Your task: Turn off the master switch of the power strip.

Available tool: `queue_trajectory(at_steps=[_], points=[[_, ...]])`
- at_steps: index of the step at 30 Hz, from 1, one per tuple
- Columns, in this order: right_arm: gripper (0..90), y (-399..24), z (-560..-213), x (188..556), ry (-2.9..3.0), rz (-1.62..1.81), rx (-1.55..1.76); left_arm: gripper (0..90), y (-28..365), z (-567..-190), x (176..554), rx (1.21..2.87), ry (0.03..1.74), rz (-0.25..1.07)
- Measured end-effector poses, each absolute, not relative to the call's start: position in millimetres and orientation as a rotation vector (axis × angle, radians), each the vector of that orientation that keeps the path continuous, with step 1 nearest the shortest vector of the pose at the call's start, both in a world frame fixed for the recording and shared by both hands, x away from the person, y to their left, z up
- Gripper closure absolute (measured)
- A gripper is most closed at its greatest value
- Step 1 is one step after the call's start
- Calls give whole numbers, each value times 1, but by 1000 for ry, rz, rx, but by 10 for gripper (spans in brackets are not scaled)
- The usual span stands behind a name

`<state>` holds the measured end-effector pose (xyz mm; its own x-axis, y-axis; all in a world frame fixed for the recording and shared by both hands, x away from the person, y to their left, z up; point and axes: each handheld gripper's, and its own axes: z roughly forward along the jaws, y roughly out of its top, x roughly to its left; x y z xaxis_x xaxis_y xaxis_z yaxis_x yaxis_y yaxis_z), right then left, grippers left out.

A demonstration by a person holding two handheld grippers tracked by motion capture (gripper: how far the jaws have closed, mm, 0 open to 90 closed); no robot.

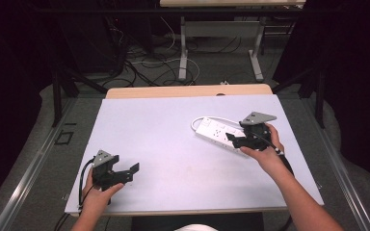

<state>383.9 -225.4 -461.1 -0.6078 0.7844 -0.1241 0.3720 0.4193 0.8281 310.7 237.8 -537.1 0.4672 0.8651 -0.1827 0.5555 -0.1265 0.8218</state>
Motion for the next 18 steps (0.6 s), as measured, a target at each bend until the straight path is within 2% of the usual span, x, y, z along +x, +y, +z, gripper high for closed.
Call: queue_trajectory(at_steps=[18], points=[[328, -206, -452, 407, 2218, 1057, 937, 85, 239, -537, 311, 1805, 1208, 428]])
